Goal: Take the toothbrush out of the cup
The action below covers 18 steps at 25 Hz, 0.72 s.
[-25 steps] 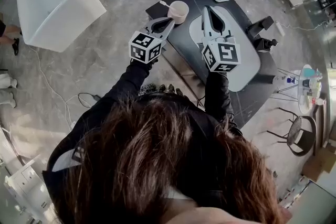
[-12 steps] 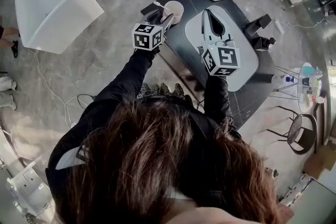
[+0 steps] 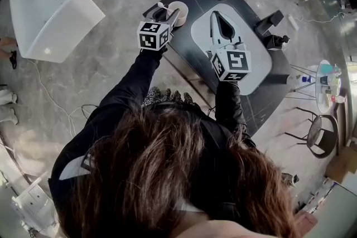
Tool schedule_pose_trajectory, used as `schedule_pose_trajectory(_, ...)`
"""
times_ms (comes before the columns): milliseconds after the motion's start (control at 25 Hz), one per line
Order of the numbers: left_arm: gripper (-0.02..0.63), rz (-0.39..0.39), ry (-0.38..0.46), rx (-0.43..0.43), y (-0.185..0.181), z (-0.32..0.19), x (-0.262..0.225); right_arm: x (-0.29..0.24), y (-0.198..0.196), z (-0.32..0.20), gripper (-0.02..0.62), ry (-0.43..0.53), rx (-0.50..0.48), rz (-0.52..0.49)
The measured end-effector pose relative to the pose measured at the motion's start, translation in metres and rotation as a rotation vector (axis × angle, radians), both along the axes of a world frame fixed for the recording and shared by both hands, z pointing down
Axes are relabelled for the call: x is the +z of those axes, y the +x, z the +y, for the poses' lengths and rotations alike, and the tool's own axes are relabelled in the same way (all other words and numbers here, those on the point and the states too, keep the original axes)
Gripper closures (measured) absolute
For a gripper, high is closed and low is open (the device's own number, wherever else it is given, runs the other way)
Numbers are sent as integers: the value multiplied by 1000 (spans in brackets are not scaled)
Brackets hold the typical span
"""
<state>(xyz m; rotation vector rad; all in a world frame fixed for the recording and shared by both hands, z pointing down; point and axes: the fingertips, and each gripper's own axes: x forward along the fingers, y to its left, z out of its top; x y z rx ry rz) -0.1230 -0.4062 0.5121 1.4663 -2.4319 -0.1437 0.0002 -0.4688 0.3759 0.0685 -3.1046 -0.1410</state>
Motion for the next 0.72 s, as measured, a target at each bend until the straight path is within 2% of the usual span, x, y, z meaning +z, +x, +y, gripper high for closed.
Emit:
schedule_pose_trajectory(200, 560, -35, -41, 8, -1, -1, 1, 0, -1, -3, 591, -1, 3, -2)
schedule_pose_trajectory(560, 563, -107, -113, 82, 5, -2, 4, 1, -2, -2, 591, -12, 5, -2)
schedule_pose_trajectory(720, 561, -97, -115, 86, 5, 2, 9, 3, -3, -2, 591, -17, 6, -1)
